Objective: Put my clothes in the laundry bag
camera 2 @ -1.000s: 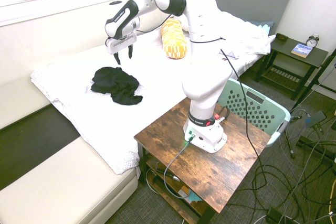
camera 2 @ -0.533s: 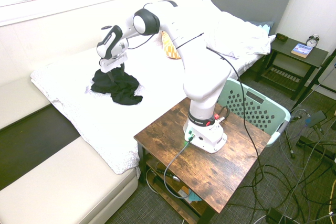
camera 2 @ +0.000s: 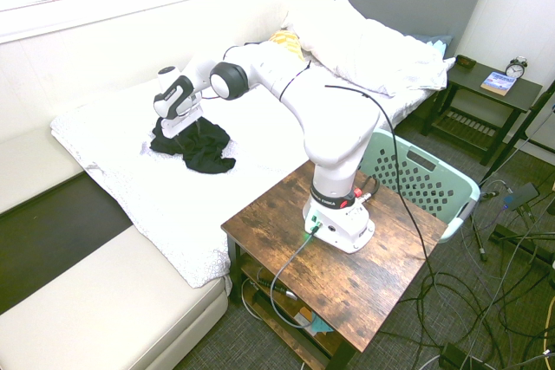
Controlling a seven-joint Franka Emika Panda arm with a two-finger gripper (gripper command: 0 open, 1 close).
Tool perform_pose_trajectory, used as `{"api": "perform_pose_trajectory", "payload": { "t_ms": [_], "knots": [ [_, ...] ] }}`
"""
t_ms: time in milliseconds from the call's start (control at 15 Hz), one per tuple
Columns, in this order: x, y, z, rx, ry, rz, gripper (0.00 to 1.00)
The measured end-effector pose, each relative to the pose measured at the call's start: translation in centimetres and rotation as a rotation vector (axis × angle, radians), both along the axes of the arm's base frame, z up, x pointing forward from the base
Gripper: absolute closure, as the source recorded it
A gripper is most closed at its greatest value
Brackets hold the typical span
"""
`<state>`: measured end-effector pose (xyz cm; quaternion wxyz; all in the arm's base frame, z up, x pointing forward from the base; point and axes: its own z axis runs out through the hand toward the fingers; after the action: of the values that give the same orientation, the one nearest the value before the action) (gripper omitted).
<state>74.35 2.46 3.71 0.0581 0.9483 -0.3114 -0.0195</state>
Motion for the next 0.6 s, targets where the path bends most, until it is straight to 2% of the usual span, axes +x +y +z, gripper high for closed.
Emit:
{"api": "perform_pose_trajectory", "payload": {
  "t_ms": [600],
  "knots": [
    [1.9, -0.6, -1.0, 0.000, 0.003, -0.012, 1.00]
  ]
}}
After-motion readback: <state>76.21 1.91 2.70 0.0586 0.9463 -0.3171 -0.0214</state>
